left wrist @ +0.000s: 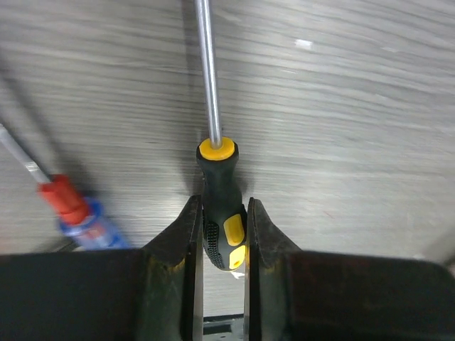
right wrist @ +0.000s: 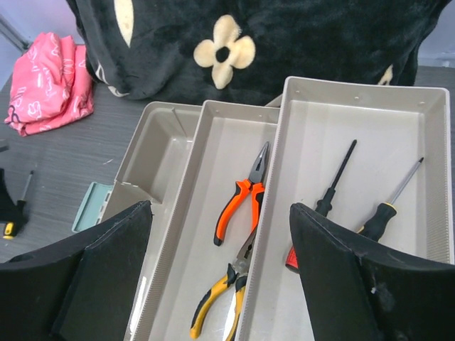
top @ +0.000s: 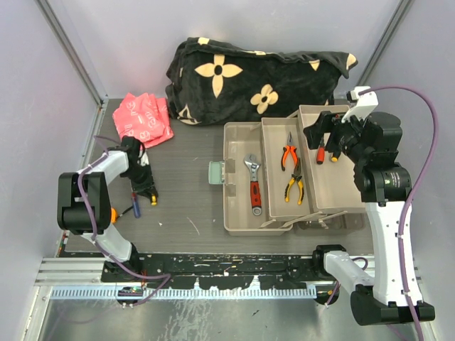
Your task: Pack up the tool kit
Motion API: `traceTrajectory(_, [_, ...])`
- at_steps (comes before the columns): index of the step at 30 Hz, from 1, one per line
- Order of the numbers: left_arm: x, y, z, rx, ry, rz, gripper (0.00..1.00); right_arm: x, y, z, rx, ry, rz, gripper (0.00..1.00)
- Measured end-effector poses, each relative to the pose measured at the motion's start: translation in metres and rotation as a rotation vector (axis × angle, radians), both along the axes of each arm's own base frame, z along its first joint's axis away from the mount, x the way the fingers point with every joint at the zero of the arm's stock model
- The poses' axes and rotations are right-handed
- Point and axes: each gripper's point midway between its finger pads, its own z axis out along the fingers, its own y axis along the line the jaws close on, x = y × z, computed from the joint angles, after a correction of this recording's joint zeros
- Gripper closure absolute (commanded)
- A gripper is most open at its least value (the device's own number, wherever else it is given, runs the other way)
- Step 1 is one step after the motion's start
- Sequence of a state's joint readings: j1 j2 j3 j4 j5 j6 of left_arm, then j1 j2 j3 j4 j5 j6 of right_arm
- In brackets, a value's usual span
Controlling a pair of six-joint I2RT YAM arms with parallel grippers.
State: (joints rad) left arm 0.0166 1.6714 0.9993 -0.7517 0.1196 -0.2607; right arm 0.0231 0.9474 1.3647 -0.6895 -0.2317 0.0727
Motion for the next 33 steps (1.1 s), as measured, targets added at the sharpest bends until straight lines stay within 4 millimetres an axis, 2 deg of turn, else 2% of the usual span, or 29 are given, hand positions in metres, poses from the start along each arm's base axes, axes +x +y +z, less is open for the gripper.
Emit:
traceTrajectory(3, [0.003, -0.029, 0.012, -0.115, -0.042, -0.071, 1.00, -0.002, 0.007, 0.001, 0.013, -0.003, 0.039, 0.16])
traceTrajectory(5, [0.005, -0.056, 0.031, -0.205, -0.088, -0.145, 1.00, -0.002, 0.015, 0.004, 0.033, -0.013, 0.082, 0.16])
traceTrajectory(6, [0.011, -0.073, 0.051, -0.273, -0.143, -0.198, 1.00, -0.003, 0.021, 0.007, 0.049, -0.022, 0.112, 0.16])
traceTrajectory(8, [0.014, -0.099, 0.076, -0.347, -0.207, -0.276, 1.00, -0.003, 0.035, 0.011, 0.098, -0.039, 0.181, 0.16])
traceTrajectory(11, [0.021, -0.142, 0.141, -0.492, -0.377, -0.424, 1.00, -0.004, 0.055, 0.009, 0.190, -0.043, 0.283, 0.16])
traceTrajectory(14, [0.014, -0.173, 0.198, -0.599, -0.523, -0.555, 1.00, -0.007, 0.074, 0.004, 0.295, -0.023, 0.375, 0.16])
traceTrajectory(17, [0.002, -0.193, 0.230, -0.662, -0.602, -0.644, 1.00, -0.011, 0.089, 0.006, 0.395, -0.016, 0.454, 0.17])
traceTrajectory(19, [-0.007, -0.206, 0.240, -0.691, -0.623, -0.700, 1.00, -0.015, 0.098, 0.008, 0.456, -0.012, 0.502, 0.17])
traceTrajectory(23, [-0.020, -0.221, 0.240, -0.714, -0.605, -0.755, 1.00, -0.025, 0.122, 0.010, 0.518, 0.007, 0.586, 0.18])
traceTrajectory(27, [-0.025, -0.226, 0.241, -0.722, -0.602, -0.782, 1.00, -0.043, 0.167, 0.009, 0.535, 0.040, 0.707, 0.18])
traceTrajectory(30, [-0.024, -0.226, 0.244, -0.719, -0.615, -0.791, 1.00, -0.047, 0.198, -0.003, 0.529, 0.084, 0.754, 0.18])
traceTrajectory(33, [-0.024, -0.226, 0.244, -0.718, -0.617, -0.795, 1.00, -0.039, 0.223, -0.026, 0.510, 0.149, 0.750, 0.18])
